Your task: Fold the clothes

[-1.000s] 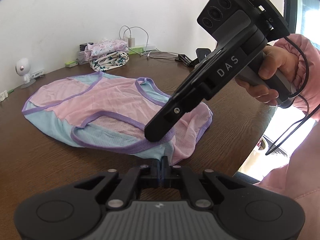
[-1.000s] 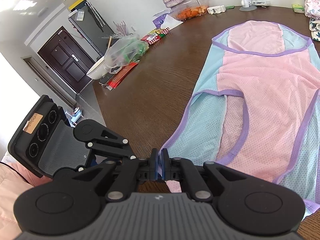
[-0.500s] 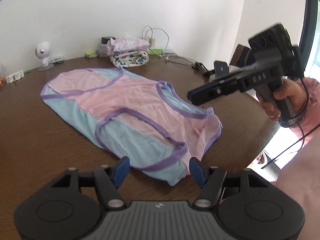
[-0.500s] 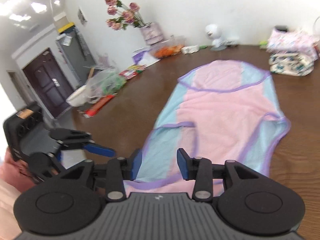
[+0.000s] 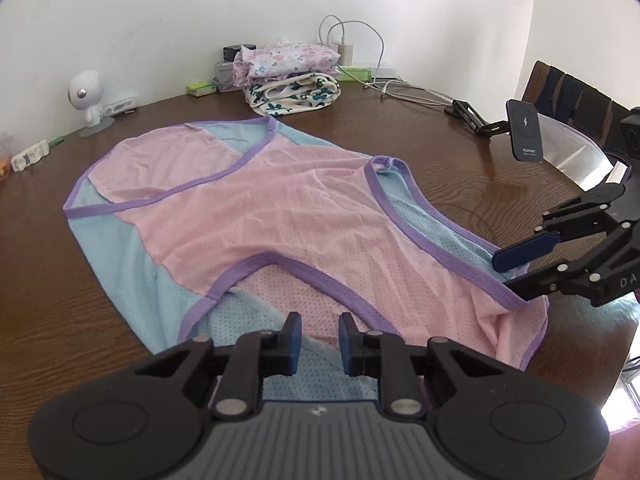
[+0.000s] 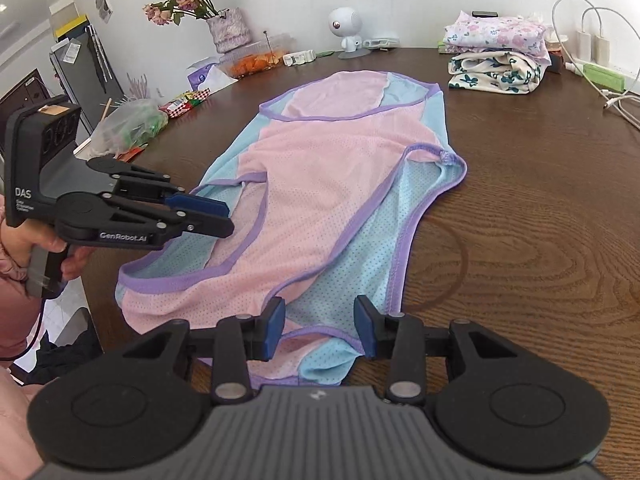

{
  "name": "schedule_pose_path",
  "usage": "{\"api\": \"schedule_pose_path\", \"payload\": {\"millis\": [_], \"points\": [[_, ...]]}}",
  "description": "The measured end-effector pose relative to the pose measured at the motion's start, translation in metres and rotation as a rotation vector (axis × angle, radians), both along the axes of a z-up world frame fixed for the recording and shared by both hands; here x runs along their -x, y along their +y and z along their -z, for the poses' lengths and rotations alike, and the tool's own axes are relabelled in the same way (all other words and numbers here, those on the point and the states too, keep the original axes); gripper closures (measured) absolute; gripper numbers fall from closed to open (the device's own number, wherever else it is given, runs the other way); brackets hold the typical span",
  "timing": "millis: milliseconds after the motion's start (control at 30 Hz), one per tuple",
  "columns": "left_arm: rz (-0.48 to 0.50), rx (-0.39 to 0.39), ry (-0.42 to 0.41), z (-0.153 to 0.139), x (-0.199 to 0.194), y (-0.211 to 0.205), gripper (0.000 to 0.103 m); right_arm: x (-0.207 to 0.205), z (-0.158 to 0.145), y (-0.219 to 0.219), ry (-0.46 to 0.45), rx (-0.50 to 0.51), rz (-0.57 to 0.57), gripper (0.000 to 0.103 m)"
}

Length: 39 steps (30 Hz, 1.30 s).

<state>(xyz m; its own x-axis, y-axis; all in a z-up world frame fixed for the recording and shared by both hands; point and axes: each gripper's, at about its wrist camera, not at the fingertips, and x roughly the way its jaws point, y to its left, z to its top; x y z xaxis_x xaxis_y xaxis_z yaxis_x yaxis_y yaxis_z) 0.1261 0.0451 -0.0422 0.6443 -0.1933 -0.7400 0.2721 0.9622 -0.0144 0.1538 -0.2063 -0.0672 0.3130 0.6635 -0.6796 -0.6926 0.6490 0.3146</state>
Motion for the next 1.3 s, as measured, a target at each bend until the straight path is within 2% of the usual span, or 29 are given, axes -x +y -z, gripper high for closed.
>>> {"api": "schedule_pose_path", "payload": {"millis": [133, 233, 267, 333, 367, 433, 500, 567, 633, 733, 967, 1067, 1133, 1167, 1200, 1267, 1300], "points": [[-0.020, -0.005, 0.001, 0.001, 0.003, 0.012, 0.083, 0.002, 0.000, -0.011, 0.079, -0.042, 0.021, 0.064], [-0.014, -0.012, 0.007, -0.003, 0.006, 0.021, 0.081, 0.011, -0.005, -0.010, 0.094, -0.012, -0.003, 0.063], [-0.017, -0.002, 0.008, -0.006, 0.006, 0.024, 0.079, 0.013, -0.010, -0.008, 0.085, -0.015, -0.027, 0.063], [-0.032, 0.012, -0.029, -0.015, 0.003, 0.030, 0.070, 0.012, -0.021, -0.007, 0.038, -0.030, -0.051, 0.060], [-0.048, 0.002, -0.051, -0.018, 0.000, 0.032, 0.062, 0.007, -0.028, -0.006, -0.008, -0.033, -0.039, 0.055], [-0.087, -0.032, -0.085, -0.022, -0.008, 0.036, 0.061, -0.007, -0.039, 0.000, -0.098, -0.016, 0.010, 0.048], [-0.117, -0.073, -0.095, -0.020, -0.018, 0.039, 0.064, -0.025, -0.041, 0.011, -0.162, 0.024, 0.054, 0.048], [-0.125, -0.095, -0.078, -0.014, -0.027, 0.043, 0.066, -0.041, -0.035, 0.024, -0.172, 0.040, 0.059, 0.048], [-0.124, -0.101, -0.046, -0.005, -0.032, 0.047, 0.083, -0.056, -0.027, 0.035, -0.166, 0.058, 0.067, 0.048], [-0.113, -0.083, -0.044, -0.001, -0.028, 0.052, 0.088, -0.070, -0.012, 0.047, -0.149, 0.074, 0.068, 0.048], [-0.085, -0.121, -0.049, -0.001, -0.014, 0.057, 0.089, -0.081, 0.004, 0.055, -0.121, 0.078, 0.084, 0.048], [-0.098, -0.082, -0.062, -0.008, -0.008, 0.065, 0.090, -0.082, 0.004, 0.052, -0.109, 0.057, 0.092, 0.047], [-0.088, -0.072, -0.077, -0.016, -0.002, 0.067, 0.088, -0.083, 0.003, 0.049, -0.096, 0.034, 0.097, 0.047], [-0.083, -0.068, -0.085, -0.019, 0.001, 0.068, 0.081, -0.084, 0.002, 0.048, -0.091, 0.024, 0.099, 0.047], [-0.074, -0.088, -0.086, -0.021, 0.003, 0.066, 0.071, -0.083, 0.002, 0.047, -0.092, 0.023, 0.103, 0.047], [-0.055, -0.144, -0.082, -0.020, 0.006, 0.060, 0.064, -0.083, 0.002, 0.046, -0.090, 0.020, 0.105, 0.046], [-0.047, -0.164, -0.076, -0.019, 0.006, 0.058, 0.064, -0.083, 0.002, 0.046, -0.088, 0.020, 0.104, 0.046]]}}
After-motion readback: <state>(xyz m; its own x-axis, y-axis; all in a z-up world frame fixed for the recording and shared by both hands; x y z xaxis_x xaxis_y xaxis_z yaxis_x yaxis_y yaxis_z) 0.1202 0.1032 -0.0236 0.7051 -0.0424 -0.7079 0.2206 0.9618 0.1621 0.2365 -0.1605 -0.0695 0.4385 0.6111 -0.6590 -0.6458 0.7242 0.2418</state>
